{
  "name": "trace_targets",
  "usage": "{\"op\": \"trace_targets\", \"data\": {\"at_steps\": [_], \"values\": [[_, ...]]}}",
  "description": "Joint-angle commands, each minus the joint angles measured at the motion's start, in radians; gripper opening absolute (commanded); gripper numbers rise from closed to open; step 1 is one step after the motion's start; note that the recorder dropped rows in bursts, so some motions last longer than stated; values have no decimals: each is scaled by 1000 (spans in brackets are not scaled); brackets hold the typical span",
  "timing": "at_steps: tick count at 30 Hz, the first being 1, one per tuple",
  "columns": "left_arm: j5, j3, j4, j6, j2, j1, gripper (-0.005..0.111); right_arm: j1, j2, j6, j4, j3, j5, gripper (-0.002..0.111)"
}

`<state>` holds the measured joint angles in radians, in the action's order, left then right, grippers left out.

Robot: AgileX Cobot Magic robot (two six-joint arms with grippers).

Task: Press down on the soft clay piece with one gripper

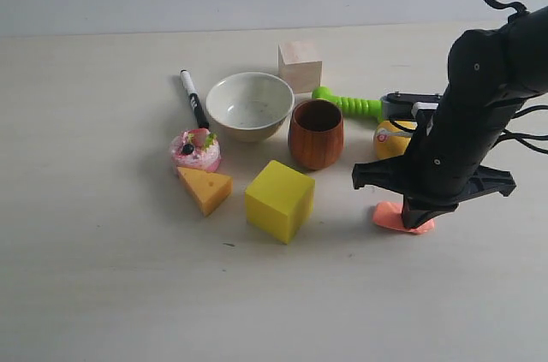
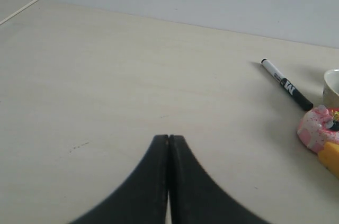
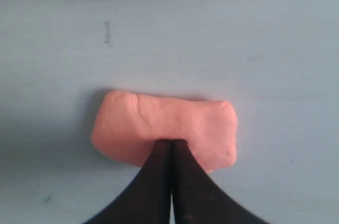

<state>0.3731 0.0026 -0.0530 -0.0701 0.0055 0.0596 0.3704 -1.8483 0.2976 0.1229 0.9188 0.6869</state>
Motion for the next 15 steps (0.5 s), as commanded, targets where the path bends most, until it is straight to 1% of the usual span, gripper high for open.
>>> {"op": "trace_targets", "data": {"at_steps": [1, 9, 15], "values": [[-10, -3, -6, -6, -5, -1, 0, 2, -1, -8, 1, -7, -50, 0], [-10, -3, -6, -6, -5, -1, 0, 2, -5, -11, 1, -5, -96, 0], [-10, -3, -6, -6, -5, -1, 0, 2, -69, -29, 1, -5, -110, 0]]}}
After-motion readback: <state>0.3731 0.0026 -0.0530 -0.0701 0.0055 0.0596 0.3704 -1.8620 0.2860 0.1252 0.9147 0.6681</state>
